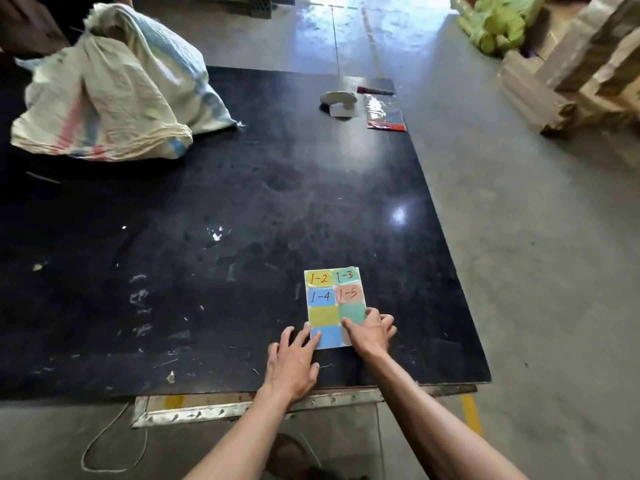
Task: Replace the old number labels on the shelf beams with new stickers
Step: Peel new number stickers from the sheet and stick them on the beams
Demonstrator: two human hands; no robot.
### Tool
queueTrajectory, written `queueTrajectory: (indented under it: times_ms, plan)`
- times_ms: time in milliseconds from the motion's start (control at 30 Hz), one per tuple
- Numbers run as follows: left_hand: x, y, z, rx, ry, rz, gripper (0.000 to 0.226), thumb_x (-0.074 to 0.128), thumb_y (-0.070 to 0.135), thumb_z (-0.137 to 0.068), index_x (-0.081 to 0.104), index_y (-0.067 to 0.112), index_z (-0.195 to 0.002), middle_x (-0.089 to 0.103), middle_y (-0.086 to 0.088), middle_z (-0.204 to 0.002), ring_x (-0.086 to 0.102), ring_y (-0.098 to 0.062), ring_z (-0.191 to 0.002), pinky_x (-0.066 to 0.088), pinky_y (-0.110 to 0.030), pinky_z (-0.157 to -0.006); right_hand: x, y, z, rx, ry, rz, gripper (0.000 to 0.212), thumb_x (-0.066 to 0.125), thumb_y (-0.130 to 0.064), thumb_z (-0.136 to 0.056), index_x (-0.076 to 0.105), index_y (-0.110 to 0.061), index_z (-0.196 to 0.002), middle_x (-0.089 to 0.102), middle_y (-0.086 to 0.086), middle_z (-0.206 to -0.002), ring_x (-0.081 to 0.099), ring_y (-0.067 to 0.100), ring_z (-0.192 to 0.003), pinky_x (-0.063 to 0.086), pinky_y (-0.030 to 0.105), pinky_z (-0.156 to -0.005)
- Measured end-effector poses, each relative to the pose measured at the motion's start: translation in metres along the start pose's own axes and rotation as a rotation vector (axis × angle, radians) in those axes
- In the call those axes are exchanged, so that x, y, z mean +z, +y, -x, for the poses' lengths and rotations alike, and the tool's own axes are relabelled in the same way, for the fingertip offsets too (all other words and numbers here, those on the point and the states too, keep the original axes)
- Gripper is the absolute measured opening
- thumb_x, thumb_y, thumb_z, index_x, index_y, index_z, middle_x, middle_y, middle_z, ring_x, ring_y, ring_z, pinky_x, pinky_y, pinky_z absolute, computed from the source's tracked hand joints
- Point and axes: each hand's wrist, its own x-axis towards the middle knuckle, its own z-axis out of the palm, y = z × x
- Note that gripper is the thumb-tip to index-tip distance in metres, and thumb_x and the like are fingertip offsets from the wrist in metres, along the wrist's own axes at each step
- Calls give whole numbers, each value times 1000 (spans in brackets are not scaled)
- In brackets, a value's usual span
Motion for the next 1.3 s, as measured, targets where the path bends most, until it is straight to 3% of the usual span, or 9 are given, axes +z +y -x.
queueTrajectory:
  times_ms: [167, 333, 467, 967, 1200, 1300]
  plan:
    - [-4, 5, 3, 23, -22, -62, 61, 45, 32, -98, 24, 25, -154, 12, 1, -168, 7, -32, -153, 24, -54, -117, 2, -4, -2, 46, 16, -68, 48, 69, -34, -84, 51, -14, -125, 35, 10, -134, 30, 30, -126, 37, 35, -96]
    - [-1, 8, 6, 21, -25, -54, 58, 45, 30, -97, 27, 23, -153, 12, -1, -167, 4, -32, -154, 19, -56, -119, 1, -4, -1, 35, 64, -50, 58, 68, -33, -84, 45, -14, -134, 40, 12, -136, 33, 31, -128, 40, 37, -96]
    - [0, 3, 5, 44, -17, -62, 57, 46, 29, -96, 30, 26, -151, 18, 2, -166, 7, -32, -154, 21, -54, -118, 0, -4, -1, 33, 76, -33, 54, 66, -33, -85, 49, -10, -131, 41, 12, -136, 34, 31, -129, 43, 41, -95]
    - [1, -3, 9, 78, -51, -69, 73, 50, 30, -94, 12, 32, -157, 11, 8, -168, -1, -26, -155, 13, -48, -123, 1, -7, -8, 70, 39, -90, 35, 66, -35, -82, 61, -17, -110, 43, 7, -129, 35, 31, -125, 42, 42, -97]
    - [-2, -2, 10, 74, -76, -59, 74, 49, 27, -94, 11, 31, -158, 9, 6, -168, -3, -26, -155, 12, -48, -123, 1, -6, -3, 21, 76, -233, 31, 61, -45, -86, 47, -21, -101, 62, 4, -114, 49, 29, -120, 33, 43, -98]
    - [-5, -2, 12, 69, -102, -51, 75, 49, 27, -94, 10, 32, -158, 8, 7, -168, -3, -25, -155, 12, -51, -123, -1, -6, -5, -36, 76, -339, 30, 61, -42, -88, 46, -20, -102, 62, -1, -97, 63, 28, -105, 39, 44, -100]
